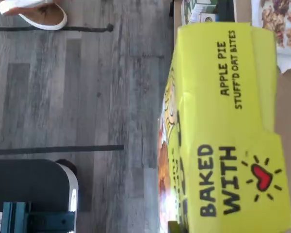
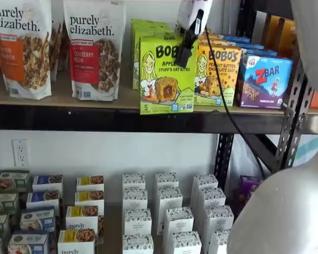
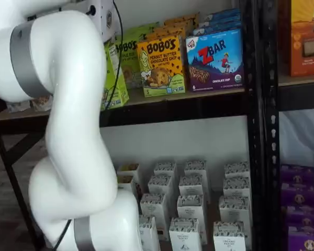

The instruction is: Pick the green box on the top shelf, the fourth from the left

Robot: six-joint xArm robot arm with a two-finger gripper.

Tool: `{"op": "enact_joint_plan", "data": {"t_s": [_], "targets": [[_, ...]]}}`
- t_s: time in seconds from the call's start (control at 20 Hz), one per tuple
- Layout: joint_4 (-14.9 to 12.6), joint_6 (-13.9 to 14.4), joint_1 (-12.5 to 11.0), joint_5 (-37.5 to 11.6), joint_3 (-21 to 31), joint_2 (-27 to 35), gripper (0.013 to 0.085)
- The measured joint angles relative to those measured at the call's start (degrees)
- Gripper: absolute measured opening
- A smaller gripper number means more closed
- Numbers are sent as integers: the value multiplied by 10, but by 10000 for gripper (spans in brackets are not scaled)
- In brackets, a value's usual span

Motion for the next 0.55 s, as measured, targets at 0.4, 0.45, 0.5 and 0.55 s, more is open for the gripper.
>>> {"op": "enact_joint_plan", "data": {"t_s": [0.4, 0.45, 0.5, 0.55], "targets": [[-2, -10, -7, -10, 39, -26, 290], [-2, -11, -8, -11, 42, -28, 290], [-2, -12, -9, -11, 44, -30, 290], [-2, -14, -11, -11, 47, -32, 290]]}}
